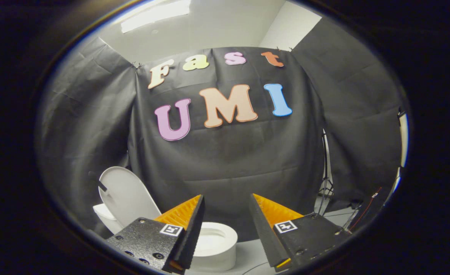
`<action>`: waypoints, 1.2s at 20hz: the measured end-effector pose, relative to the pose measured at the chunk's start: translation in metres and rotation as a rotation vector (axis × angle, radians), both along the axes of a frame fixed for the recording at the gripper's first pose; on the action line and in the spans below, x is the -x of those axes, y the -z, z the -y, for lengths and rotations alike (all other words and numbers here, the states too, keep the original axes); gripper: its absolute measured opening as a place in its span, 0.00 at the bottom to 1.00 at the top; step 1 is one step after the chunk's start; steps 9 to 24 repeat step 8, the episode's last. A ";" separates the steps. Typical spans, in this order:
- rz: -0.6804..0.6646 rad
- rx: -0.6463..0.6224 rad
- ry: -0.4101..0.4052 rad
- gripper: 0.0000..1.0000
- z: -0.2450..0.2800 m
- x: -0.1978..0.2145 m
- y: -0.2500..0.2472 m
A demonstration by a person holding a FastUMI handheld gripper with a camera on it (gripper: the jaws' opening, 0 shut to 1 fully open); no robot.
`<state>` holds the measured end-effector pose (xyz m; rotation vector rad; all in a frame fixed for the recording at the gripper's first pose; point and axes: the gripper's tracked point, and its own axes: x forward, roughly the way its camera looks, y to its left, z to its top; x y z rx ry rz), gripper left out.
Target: Open the toilet lid.
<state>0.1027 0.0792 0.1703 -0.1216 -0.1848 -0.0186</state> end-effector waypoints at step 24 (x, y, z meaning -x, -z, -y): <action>-0.109 0.046 -0.023 0.61 -0.006 -0.009 0.023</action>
